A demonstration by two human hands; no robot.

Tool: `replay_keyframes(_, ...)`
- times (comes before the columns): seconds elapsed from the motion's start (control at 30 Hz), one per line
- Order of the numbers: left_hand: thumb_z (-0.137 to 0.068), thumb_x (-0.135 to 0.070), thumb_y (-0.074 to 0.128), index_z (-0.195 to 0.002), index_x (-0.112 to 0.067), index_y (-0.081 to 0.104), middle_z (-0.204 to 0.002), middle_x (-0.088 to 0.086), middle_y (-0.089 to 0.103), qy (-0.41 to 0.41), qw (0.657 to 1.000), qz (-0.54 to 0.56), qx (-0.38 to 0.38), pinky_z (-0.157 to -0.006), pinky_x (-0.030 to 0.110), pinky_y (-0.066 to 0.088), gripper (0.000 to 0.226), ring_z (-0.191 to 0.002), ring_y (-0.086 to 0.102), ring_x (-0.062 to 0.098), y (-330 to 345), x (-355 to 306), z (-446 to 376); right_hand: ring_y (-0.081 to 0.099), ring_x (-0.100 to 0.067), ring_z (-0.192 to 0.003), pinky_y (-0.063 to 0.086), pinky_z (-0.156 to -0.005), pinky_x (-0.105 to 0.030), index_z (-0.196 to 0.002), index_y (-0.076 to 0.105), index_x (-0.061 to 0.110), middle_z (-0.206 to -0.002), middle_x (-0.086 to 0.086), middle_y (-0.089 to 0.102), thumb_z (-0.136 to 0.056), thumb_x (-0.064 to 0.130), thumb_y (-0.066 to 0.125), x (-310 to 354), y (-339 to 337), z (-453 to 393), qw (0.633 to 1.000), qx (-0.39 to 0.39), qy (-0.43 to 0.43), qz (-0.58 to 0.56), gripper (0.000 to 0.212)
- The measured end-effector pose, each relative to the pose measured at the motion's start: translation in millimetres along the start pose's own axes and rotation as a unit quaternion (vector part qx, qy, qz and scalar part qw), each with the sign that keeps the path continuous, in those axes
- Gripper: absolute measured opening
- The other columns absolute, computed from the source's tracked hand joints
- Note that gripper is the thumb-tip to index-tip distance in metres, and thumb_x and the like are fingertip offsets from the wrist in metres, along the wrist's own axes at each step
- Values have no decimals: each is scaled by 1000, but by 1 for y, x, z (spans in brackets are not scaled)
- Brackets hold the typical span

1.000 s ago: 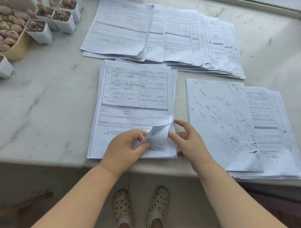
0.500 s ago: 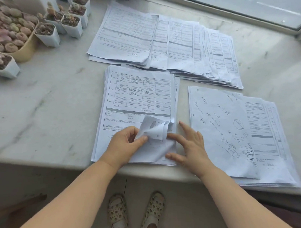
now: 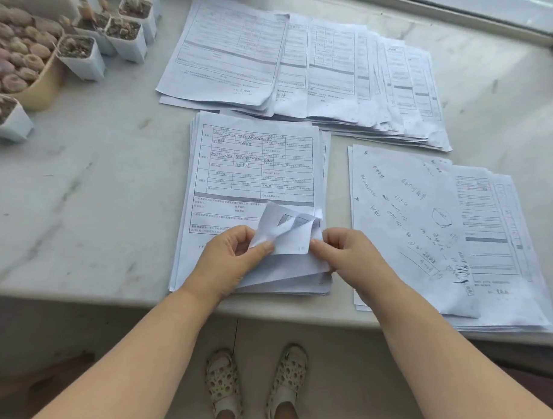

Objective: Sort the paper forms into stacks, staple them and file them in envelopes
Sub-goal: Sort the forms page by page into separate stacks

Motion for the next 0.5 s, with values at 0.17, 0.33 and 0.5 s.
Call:
replay_keyframes(0.17, -87, -63, 51, -82, -14, 75, -99, -6, 75, -30, 999, 29, -2, -96, 20, 45, 55, -102, 66, 5, 3, -2, 3, 73, -26, -84, 55, -70, -35, -109, 68, 11, -99, -11, 75, -98, 55, 40, -6, 4, -2, 953, 32, 207, -219, 53)
replay_keyframes(0.33, -82, -51, 60, -82, -26, 76, -105, -24, 66, 35, 978, -198, 62, -96, 17, 41, 29, -104, 54, -15, 8, -7, 14, 70, -26, -95, 58, -82, -43, -109, 69, 15, -103, -7, 73, -86, 3, 52, 3, 19, 0, 988, -15, 150, -13, 30)
replay_keyframes(0.5, -83, -48, 54, -89, -33, 72, -112, -27, 64, 209, 955, -201, -60, -94, 6, 38, 24, -112, 56, -7, -4, -65, 24, 60, -21, -80, 45, -66, -29, -89, 64, 18, -87, -4, 67, -85, 5, 47, 41, -7, 15, 996, -58, 44, 56, 21)
Point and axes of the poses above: each hand's wrist, its own z-axis away from the middle knuckle, its own y-axis out of the palm, x = y × z, the point moved 3 cm from there along -z, towards the middle knuckle
